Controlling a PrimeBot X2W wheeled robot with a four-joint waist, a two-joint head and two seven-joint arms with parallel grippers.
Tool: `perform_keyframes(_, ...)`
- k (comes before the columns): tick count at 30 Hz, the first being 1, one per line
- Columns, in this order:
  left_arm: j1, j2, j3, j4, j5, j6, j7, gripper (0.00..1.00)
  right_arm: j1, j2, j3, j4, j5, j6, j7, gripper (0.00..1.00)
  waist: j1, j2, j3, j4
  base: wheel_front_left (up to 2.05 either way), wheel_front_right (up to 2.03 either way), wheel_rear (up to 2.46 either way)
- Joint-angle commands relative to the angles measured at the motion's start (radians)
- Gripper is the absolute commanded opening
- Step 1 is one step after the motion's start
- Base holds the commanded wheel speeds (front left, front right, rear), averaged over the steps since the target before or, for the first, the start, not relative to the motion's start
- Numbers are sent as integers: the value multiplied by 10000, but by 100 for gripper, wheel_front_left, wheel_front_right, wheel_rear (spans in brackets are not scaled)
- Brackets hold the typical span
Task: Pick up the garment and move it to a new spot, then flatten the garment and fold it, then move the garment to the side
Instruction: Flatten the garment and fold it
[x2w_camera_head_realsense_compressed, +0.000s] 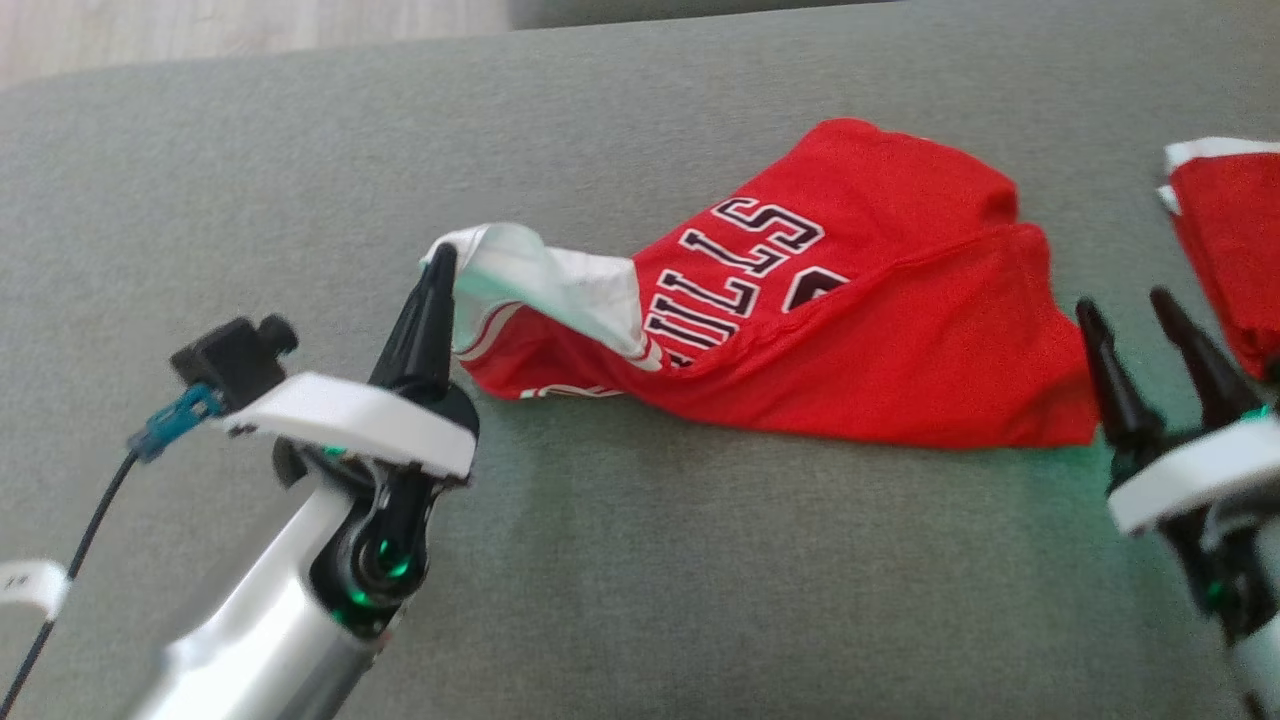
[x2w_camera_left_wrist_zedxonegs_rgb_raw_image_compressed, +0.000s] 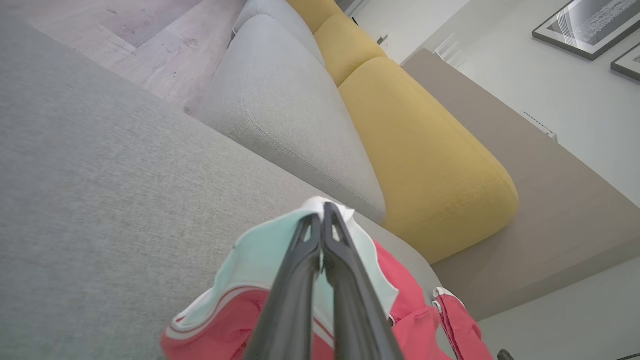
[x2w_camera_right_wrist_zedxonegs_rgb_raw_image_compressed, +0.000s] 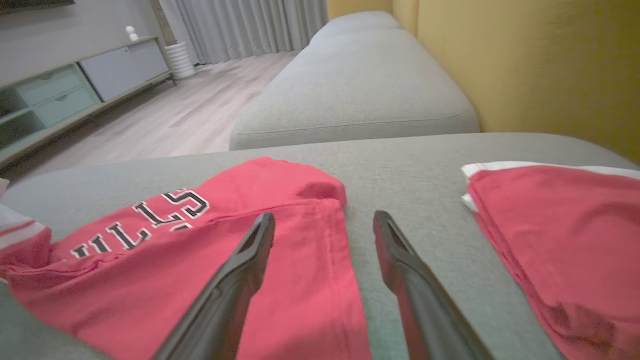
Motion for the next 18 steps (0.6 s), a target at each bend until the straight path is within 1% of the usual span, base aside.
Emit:
perform_keyframes(1,-257,387,473,-621,-33,161,-1,0,-333,-468,276,-231,514,-9,239,100,0,0,98,174,0,0,0)
perform_keyframes(5,248,675,619,-1455,-110,591,-84,0,-1150,-1359,969,-128,2057,-9,1302,100,0,0,260,335,0,0,0)
perform_keyframes(9,461,701,641,-1866,-135,758,-144,0,-1798,-2032,1539,140,3230,-9,2161,100,0,0,433,551,0,0,0)
perform_keyframes(13,470,688,609,-1995,-75,824,-160,0,-2243,-2553,1983,481,3856,-9,2340,100,0,0,632,792,0,0,0)
perform_keyframes(18,364,609,539,-1990,-29,802,-120,0,-2691,-2840,2528,1102,4205,-9,2153,100,0,0,853,1066,0,0,0)
